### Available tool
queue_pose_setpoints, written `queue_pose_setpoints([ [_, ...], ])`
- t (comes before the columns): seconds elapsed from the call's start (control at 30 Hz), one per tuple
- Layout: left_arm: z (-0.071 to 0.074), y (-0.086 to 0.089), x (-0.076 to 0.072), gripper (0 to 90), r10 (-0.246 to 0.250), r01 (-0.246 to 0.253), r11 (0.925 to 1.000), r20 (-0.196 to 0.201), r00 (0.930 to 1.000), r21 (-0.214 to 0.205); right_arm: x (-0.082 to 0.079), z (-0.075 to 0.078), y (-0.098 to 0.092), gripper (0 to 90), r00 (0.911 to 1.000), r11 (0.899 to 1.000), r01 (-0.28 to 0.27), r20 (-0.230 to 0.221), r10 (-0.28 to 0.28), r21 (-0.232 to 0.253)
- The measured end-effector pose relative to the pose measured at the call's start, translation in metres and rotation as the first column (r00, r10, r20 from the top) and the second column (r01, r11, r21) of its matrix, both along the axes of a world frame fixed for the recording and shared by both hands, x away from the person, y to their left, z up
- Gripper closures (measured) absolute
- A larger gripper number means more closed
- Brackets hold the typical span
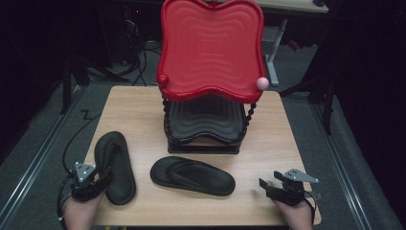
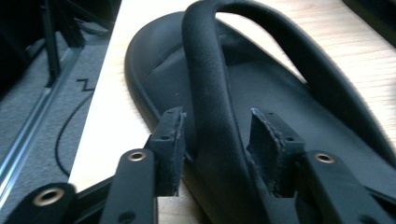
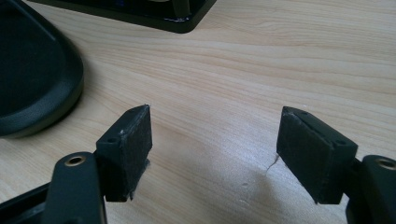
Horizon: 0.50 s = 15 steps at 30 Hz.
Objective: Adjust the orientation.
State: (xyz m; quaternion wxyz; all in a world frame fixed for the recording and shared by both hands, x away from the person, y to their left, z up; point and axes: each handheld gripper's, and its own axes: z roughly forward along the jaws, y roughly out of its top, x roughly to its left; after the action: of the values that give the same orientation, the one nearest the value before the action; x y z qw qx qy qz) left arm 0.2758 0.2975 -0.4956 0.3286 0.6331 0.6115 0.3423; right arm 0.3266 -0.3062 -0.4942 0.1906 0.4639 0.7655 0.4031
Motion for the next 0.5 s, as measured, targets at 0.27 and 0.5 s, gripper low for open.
queue_pose_setpoints([
  [0.27,0.004,0.008,-0.011,73.3,0.026,-0.025,0.9986,-0.011,0.9996,0.045,0.005,0.001,0.005,28.0,0.9998,1.000,-0.020,0.004,0.020,0.015],
  [0.5,0.001,0.026,-0.026,74.0,0.044,-0.044,0.9978,0.005,0.9990,0.050,0.011,0.000,0.013,29.2,0.9990,0.999,-0.044,-0.004,0.044,0.009],
])
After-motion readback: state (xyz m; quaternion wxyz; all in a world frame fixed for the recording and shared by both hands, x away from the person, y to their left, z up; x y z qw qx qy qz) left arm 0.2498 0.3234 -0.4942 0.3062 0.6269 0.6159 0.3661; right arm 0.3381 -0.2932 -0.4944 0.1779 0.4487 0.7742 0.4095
